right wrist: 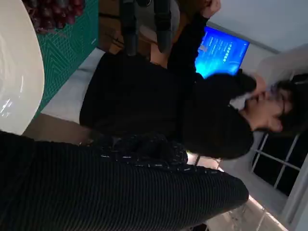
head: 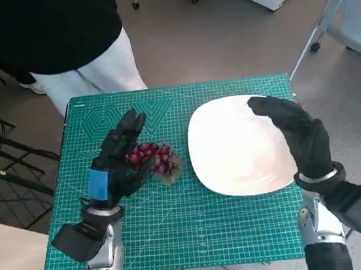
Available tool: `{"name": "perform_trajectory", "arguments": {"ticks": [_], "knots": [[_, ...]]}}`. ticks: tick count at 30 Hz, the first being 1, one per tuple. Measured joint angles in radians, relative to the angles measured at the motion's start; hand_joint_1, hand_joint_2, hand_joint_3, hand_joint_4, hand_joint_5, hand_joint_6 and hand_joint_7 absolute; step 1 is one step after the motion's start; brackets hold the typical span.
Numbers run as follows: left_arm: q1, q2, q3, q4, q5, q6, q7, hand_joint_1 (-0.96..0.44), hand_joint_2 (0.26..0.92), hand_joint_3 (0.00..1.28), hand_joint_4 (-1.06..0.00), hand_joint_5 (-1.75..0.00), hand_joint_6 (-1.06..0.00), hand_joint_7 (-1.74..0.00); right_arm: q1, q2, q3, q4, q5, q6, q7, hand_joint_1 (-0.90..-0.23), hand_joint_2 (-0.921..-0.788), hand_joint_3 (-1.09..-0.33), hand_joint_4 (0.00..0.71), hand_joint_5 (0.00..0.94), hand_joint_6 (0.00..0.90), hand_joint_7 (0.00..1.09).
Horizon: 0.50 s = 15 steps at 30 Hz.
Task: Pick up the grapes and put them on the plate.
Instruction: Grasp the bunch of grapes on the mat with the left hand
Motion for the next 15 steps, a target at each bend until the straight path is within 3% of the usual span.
{"name": "perform_trajectory", "arguments": {"ticks": [15], "knots": [[-0.001, 0.001, -0.001, -0.004, -0.008, 0.012, -0.003, -0.28, 0.921, 0.28, -0.44, 0.00, -0.49, 0.00, 0.000, 0.000, 0.001, -0.007, 0.006, 0.001, 0.000, -0.566, -0.921, -0.695, 0.189, 0.001, -0.001, 0.36]]}}
